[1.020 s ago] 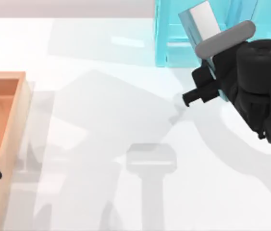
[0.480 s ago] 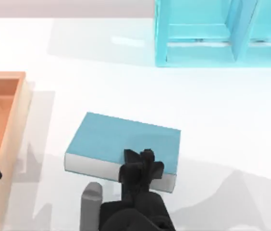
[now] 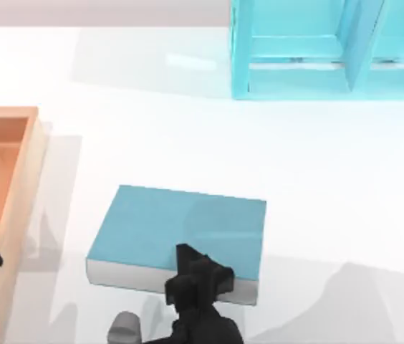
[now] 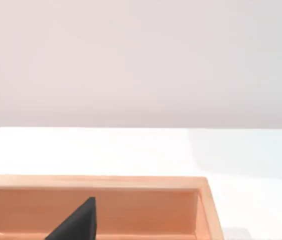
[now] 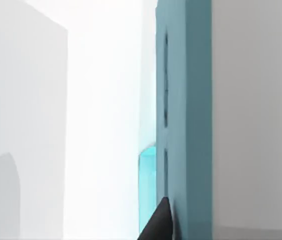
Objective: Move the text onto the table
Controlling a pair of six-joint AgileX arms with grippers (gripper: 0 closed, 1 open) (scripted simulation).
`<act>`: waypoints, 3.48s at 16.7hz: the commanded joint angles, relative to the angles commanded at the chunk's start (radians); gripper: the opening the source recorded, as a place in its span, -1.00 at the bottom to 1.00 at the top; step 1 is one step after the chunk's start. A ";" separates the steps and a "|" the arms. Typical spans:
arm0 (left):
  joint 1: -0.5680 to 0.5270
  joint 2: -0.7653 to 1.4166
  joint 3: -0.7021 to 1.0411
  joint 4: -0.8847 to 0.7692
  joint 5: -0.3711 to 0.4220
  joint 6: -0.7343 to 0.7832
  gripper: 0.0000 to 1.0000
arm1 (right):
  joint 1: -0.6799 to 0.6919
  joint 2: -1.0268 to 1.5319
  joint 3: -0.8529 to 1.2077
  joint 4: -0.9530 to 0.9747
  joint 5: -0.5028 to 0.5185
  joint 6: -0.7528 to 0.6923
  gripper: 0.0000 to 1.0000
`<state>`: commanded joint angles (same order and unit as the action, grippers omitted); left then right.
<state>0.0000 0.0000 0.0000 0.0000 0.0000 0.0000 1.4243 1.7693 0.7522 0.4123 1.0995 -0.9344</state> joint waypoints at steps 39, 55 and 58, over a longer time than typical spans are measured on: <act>0.000 0.000 0.000 0.000 0.000 0.000 1.00 | 0.013 0.100 -0.039 0.113 0.015 0.018 1.00; 0.000 0.000 0.000 0.000 0.000 0.000 1.00 | 0.389 0.224 0.178 -0.575 0.121 0.626 1.00; 0.000 0.000 0.000 0.000 0.000 0.000 1.00 | 0.467 0.252 0.264 -0.906 0.150 0.892 1.00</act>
<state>0.0000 0.0000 0.0000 0.0000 0.0000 0.0000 1.8914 2.0214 1.0162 -0.4937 1.2499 -0.0425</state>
